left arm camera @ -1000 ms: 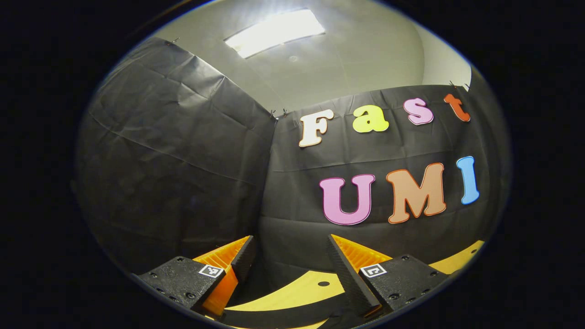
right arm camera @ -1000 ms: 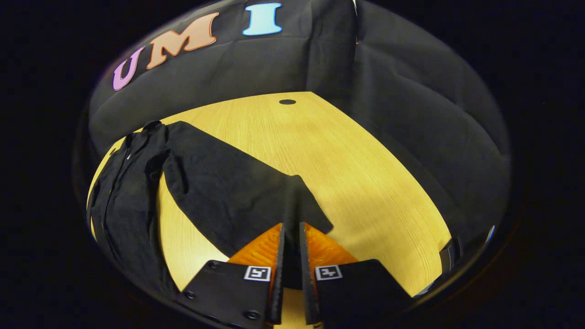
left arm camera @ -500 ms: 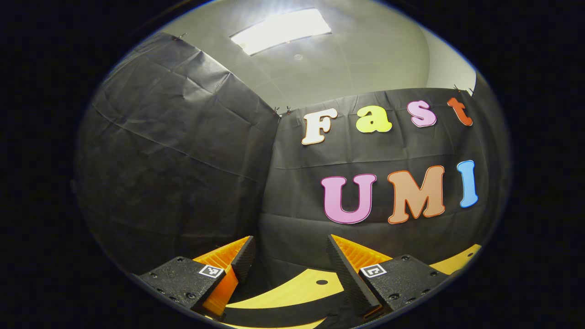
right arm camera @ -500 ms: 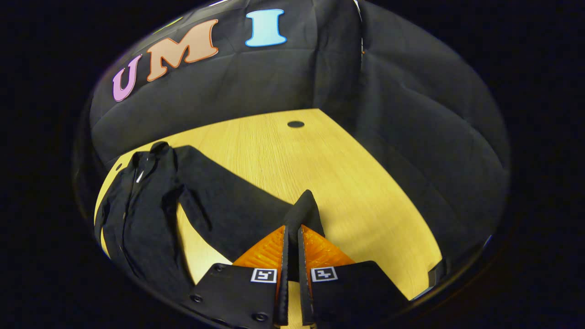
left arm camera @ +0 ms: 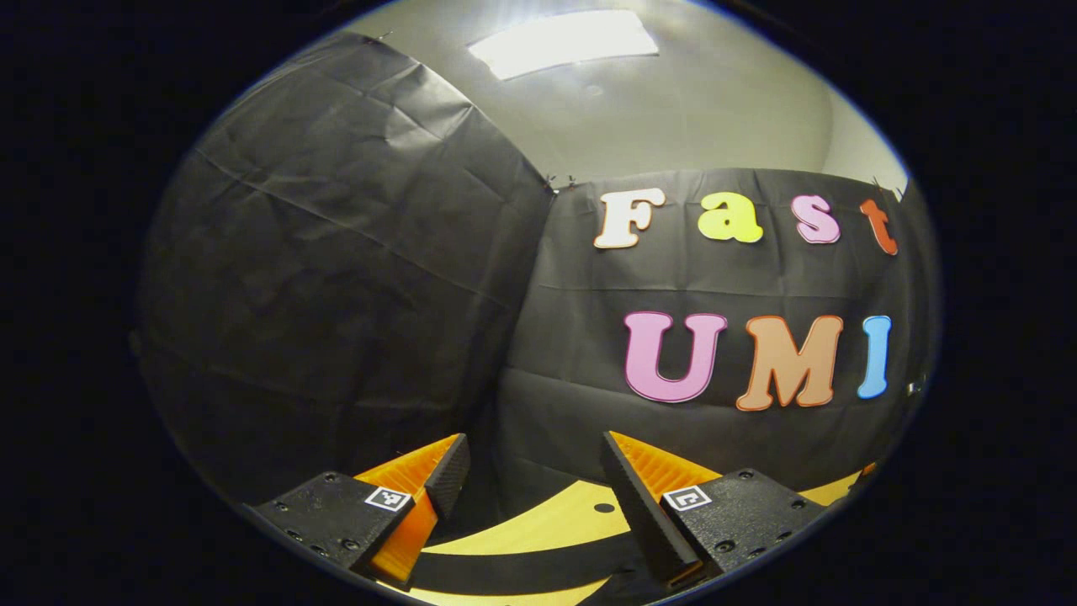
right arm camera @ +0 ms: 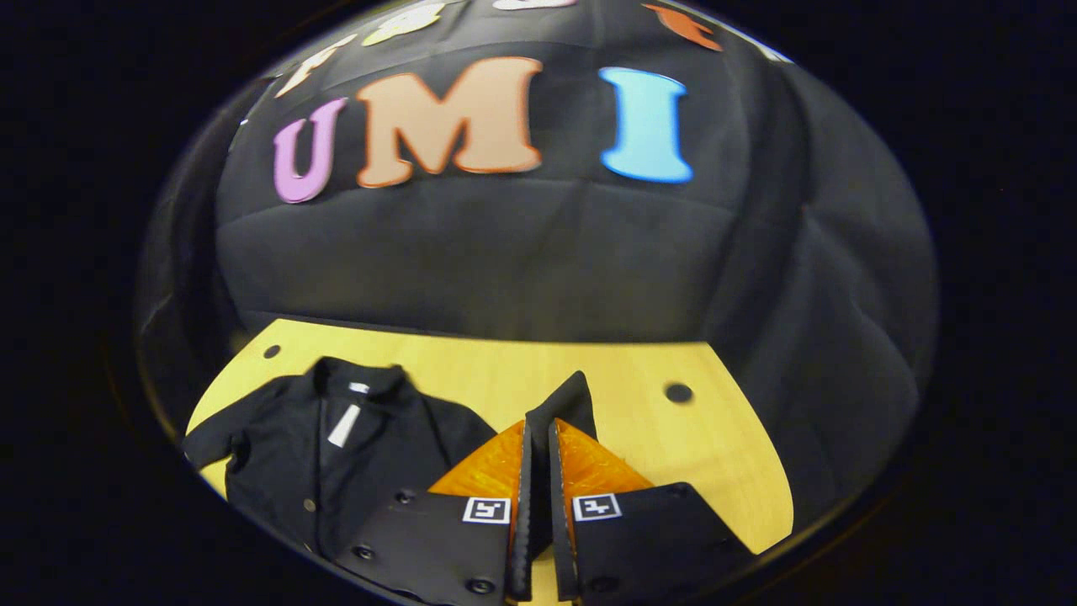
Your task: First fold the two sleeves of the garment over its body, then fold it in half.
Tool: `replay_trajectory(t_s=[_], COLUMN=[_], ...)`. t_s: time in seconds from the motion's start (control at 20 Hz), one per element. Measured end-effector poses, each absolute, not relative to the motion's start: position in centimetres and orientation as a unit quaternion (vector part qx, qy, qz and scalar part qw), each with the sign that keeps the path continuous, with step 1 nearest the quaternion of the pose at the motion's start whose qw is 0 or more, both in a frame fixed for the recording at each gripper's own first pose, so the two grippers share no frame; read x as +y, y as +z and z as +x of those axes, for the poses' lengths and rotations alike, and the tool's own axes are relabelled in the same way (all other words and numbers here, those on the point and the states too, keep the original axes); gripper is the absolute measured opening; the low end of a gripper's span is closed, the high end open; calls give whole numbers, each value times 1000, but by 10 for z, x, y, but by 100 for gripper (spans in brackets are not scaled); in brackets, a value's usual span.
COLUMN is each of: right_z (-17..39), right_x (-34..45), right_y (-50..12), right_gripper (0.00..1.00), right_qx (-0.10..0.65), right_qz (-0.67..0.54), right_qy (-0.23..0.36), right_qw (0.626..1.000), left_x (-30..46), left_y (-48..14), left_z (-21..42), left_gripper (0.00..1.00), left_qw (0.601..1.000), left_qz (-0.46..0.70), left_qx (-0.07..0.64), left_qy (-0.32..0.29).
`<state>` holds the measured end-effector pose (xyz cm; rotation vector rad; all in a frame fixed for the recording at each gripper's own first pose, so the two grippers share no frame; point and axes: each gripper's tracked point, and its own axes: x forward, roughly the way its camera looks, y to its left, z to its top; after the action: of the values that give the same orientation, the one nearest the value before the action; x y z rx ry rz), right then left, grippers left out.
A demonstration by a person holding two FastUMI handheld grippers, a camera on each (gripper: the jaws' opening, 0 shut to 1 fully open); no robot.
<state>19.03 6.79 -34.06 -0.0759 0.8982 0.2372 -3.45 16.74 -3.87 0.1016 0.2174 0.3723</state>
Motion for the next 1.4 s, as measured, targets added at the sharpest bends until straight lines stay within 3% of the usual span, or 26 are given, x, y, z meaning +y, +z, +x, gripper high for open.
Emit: replay_trajectory(t_s=[0.3, 0.5, 0.7, 0.95, 1.1, 1.4], right_z=[203, 164, 139, 128, 137, 175], right_x=[282, 375, 441, 467, 443, 341], right_y=[-354, -384, -420, -415, -393, -310], right_gripper=[13, 13, 13, 97, 100, 100], right_qx=[409, 423, 449, 434, 414, 363], right_qz=[-70, -103, -110, -98, -89, -37], right_qy=[263, 343, 386, 417, 401, 328], right_qw=[871, 833, 798, 793, 812, 871], left_x=[222, 243, 249, 257, 259, 275], left_y=[-28, -20, -18, -46, -80, -215], left_z=[-49, -68, -82, -94, -90, -106], left_gripper=[92, 92, 93, 92, 92, 92], left_qw=[961, 952, 947, 941, 942, 913], left_qz=[87, 102, 104, 111, 94, 50], left_qx=[114, 123, 131, 169, 192, 304], left_qy=[236, 261, 273, 272, 261, 266])
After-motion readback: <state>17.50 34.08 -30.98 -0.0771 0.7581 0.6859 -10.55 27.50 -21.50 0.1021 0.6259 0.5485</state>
